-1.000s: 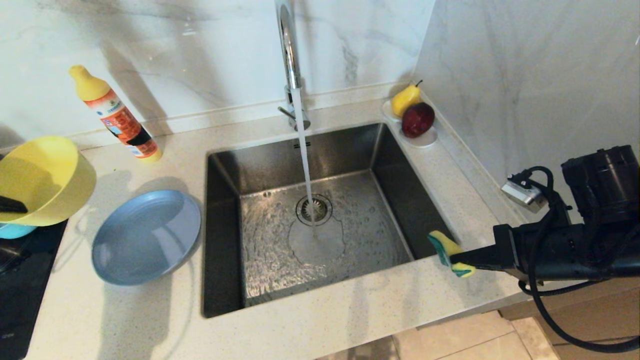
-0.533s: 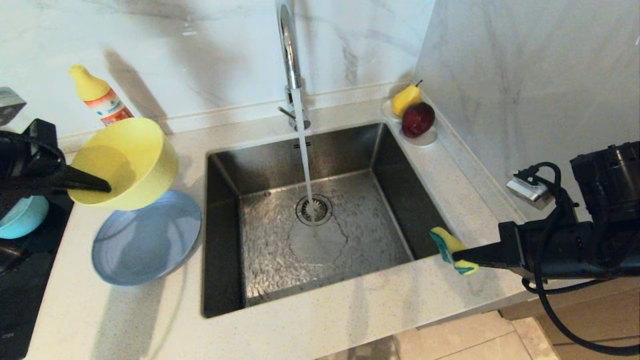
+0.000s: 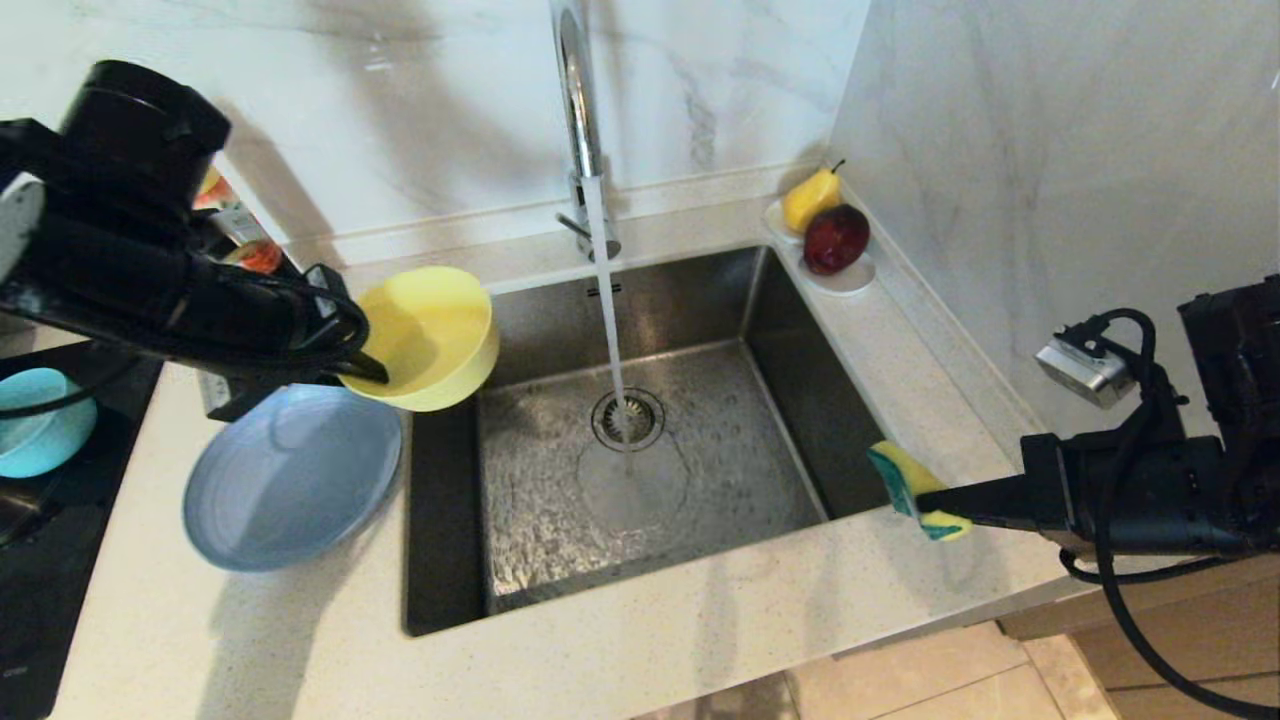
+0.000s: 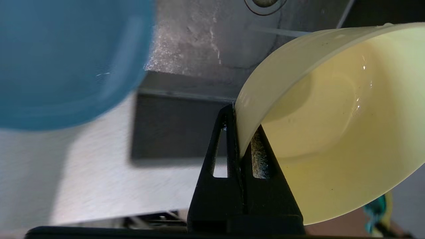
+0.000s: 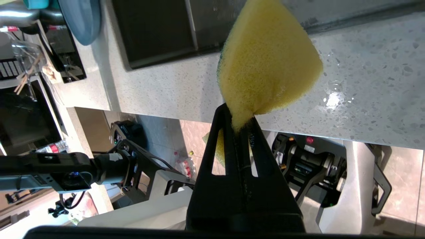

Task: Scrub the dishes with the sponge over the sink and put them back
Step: Wash the bowl

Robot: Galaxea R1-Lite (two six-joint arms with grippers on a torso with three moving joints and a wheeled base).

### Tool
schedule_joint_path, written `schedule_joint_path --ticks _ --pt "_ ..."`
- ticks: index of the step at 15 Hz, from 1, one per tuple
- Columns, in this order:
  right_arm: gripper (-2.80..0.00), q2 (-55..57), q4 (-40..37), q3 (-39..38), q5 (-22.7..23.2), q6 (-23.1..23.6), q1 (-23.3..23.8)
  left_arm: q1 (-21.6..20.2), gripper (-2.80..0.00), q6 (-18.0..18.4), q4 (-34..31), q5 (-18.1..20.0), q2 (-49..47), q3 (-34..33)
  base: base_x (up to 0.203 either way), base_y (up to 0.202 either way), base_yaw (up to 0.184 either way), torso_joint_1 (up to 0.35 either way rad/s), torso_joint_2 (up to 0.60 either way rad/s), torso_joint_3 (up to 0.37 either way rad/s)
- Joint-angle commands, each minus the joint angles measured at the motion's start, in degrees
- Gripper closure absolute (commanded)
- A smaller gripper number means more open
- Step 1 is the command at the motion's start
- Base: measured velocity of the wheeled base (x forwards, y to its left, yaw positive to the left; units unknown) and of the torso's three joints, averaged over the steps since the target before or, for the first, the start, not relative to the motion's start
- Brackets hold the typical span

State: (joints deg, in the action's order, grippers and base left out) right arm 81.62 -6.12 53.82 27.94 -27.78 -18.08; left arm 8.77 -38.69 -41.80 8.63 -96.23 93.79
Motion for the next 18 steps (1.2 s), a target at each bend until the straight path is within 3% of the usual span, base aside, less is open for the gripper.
schedule_joint_path --ticks 1,3,5,9,18 --pt "0.00 -1.1 0.0 -0.5 0.2 -0.2 0.0 3.7 0.00 -3.6 2.5 -2.3 -7.1 0.1 0.000 0.000 0.000 0.000 0.00 0.000" --pt "0.00 -1.7 0.0 -1.0 0.2 -0.2 0.0 7.3 0.00 -6.9 6.4 -7.5 -11.9 0.1 0.000 0.000 0.000 0.000 0.00 0.000" --pt "0.00 -2.0 0.0 -1.4 0.2 -0.1 0.0 9.9 0.00 -9.2 9.5 -10.4 -15.4 1.2 0.000 0.000 0.000 0.000 0.00 0.000" --pt "0.00 -2.8 -0.1 -1.5 0.3 -0.1 -0.1 11.4 0.00 -10.6 11.1 -10.6 -19.6 4.6 0.000 0.000 0.000 0.000 0.00 0.000" --pt "0.00 -4.6 -0.4 -1.8 0.4 0.0 -0.1 14.4 0.00 -11.1 20.3 -10.8 -24.1 3.9 0.000 0.000 0.000 0.000 0.00 0.000"
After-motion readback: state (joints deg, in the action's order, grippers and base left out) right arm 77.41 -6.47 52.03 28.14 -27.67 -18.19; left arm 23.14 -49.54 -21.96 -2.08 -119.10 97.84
